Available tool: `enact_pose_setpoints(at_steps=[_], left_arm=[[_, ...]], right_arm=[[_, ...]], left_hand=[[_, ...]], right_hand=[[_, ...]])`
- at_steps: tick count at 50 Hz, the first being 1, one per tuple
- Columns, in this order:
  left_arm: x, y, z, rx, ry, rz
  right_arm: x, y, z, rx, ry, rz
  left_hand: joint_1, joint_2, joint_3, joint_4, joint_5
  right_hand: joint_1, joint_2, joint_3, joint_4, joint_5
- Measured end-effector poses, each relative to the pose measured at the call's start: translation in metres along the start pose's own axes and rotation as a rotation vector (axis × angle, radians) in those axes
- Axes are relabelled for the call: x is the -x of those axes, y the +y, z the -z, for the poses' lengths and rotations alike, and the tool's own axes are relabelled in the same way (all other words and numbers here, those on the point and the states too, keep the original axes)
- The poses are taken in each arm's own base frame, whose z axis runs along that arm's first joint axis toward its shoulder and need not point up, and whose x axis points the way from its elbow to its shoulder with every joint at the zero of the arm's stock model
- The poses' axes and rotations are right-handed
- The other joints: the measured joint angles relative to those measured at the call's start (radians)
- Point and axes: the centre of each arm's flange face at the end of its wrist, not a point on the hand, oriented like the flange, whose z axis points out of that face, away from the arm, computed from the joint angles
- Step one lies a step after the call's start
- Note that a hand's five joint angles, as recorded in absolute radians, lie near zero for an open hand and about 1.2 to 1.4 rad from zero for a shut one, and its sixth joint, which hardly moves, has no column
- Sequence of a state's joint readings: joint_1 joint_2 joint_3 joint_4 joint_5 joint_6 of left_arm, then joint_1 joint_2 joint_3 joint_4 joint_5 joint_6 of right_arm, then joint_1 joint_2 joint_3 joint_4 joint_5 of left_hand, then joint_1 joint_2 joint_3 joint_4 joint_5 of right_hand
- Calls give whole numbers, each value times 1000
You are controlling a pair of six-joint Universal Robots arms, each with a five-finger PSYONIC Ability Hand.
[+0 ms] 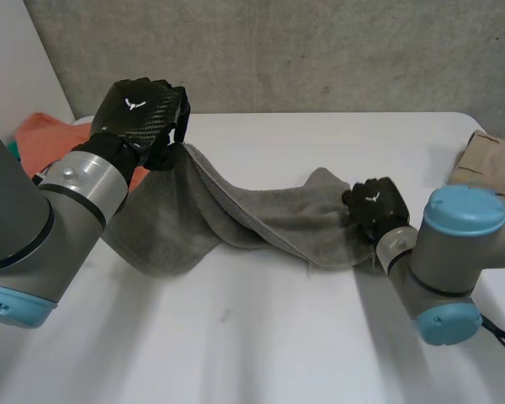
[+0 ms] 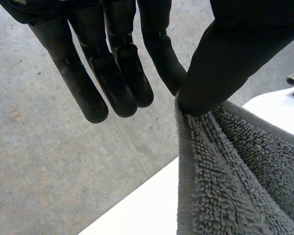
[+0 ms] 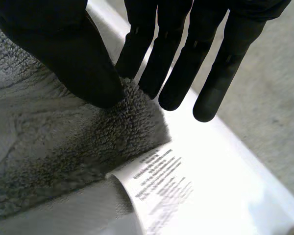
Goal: Fold the laundry.
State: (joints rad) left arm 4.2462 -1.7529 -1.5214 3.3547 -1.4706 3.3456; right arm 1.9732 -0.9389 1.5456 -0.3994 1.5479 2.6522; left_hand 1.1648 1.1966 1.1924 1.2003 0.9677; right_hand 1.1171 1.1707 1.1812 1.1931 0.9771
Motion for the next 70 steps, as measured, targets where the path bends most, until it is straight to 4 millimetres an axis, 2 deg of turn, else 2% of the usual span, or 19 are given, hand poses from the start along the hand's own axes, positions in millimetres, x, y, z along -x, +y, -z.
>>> enact_pose_setpoints(at_steps=[4,6,7,8,11,16,21,31,36,40,42,46,50,51,55,59,60,65,70], left_arm=[[3,-1,1,-2,-6,4],[3,-3,3,-4,-6,11],[3,-3,3,-4,-5,12],[2,-4,4,-7,-4,17],[1,-6,5,-14,0,25],[-3,-13,6,-33,11,33],[-11,-22,7,-61,33,36],[-24,-35,10,-95,67,41],[-29,-40,12,-106,79,44],[-29,-48,15,-126,78,45],[-28,-50,17,-133,76,45],[-24,-61,23,-163,64,42],[-20,-67,28,-179,53,40],[-18,-69,29,-182,47,38],[-12,-68,31,-180,30,34],[-1,-65,32,-160,-1,28],[4,-63,32,-150,-13,26],[24,-62,35,-103,-63,15],[41,-58,38,-21,-91,13]], right_arm=[[-17,-32,16,-30,15,15],[-24,-47,29,-24,2,17],[-24,-49,31,-21,-1,17],[-28,-59,43,-4,-19,11],[-29,-67,59,30,-43,-28],[-22,-71,77,79,-79,-206],[1,-71,86,109,-128,-492],[61,-76,78,90,-241,-729],[73,-69,56,78,-175,-766],[70,-62,41,70,-85,-757],[67,-59,36,68,-43,-747],[40,-46,21,73,110,-692],[14,-32,14,89,199,-625],[3,-27,12,89,219,-587],[-12,-31,12,46,184,-510],[-25,-55,22,-41,124,-418],[-40,-77,32,-101,104,-337],[-84,-129,67,-165,95,-84],[-117,-169,105,-119,77,110]], left_hand=[[0,0,0,0,0],[0,0,0,0,0],[0,0,0,0,0],[0,0,0,0,0],[0,0,-14,-20,-6],[0,1,2,0,-1],[0,2,2,0,-1],[0,2,2,0,-1],[0,2,2,0,-1],[0,2,2,0,-1],[0,2,2,0,-1],[0,2,2,0,-1],[0,2,2,0,-1],[0,2,2,0,-1],[0,2,2,0,-1],[0,2,2,0,-1],[0,2,2,0,-1],[0,2,2,0,-1],[0,2,2,0,-1]], right_hand=[[0,-11,-19,-25,-1],[-318,-320,-323,-331,-300],[-360,-382,-362,-371,-341],[-621,-629,-621,-629,-609],[-879,-929,-928,-939,-898],[-895,-961,-977,-990,-936],[-895,-961,-977,-990,-936],[-895,-961,-977,-990,-936],[-895,-961,-977,-990,-936],[-895,-961,-977,-990,-936],[-892,-957,-972,-984,-932],[-738,-789,-798,-809,-762],[-249,-300,-325,-360,-322],[-6,-55,-81,-93,-54],[13,3,0,-4,-1],[13,3,3,0,5],[13,3,3,1,5],[13,3,3,2,5],[13,3,3,2,5]])
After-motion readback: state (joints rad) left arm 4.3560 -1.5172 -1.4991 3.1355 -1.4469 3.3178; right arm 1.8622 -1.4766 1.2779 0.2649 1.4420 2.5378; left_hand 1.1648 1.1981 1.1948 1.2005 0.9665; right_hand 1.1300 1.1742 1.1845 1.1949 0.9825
